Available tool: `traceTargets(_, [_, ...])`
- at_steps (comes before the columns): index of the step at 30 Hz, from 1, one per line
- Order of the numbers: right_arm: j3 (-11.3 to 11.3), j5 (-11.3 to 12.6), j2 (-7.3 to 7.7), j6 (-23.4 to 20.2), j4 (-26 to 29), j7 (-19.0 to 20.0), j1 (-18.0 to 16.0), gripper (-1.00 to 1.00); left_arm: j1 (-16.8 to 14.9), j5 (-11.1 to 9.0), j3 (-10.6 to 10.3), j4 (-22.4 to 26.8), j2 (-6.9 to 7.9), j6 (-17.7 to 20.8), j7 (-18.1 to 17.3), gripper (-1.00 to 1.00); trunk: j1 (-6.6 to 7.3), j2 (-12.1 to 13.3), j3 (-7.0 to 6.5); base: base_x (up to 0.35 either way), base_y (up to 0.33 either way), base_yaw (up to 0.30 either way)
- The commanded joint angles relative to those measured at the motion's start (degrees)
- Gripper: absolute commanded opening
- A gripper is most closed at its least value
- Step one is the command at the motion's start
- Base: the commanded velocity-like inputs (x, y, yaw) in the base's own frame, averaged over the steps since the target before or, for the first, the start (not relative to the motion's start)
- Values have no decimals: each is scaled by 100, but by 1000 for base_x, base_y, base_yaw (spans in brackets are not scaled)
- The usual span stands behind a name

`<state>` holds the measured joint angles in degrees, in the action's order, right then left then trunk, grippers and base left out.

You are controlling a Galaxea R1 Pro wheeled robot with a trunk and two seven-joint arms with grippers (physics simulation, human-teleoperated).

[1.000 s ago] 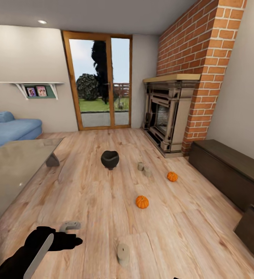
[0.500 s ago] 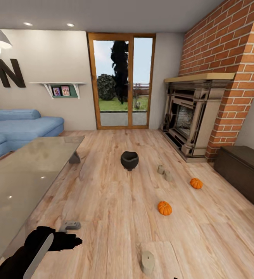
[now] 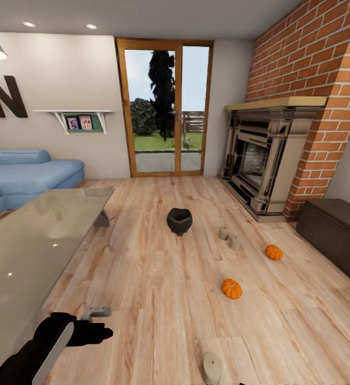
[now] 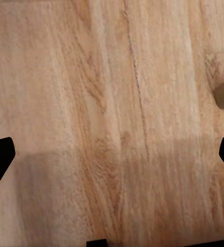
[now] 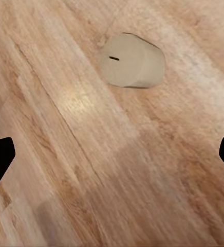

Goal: Place each of the two pumpkins and all three candles from the living room inside a cabinet in the living room (use any cabinet), then make sure every cabinet is closed, and position the cauldron so it is next to a table in the living room.

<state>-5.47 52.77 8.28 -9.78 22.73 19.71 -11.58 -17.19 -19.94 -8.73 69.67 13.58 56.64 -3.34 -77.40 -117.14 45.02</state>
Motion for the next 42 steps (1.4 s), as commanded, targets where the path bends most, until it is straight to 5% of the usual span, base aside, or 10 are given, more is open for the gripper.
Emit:
traceTargets(1, [-33,58,7,-12,3,0,-3,100,-3,38,-6,3,4,14,-35,100,1,-3,9,31,235,-31])
traceTargets(42, [-33,23,7,9,3,-2,-3,100,-3,60,-15,3,-4,14,-18,100,1,-3,202,112,79,-1])
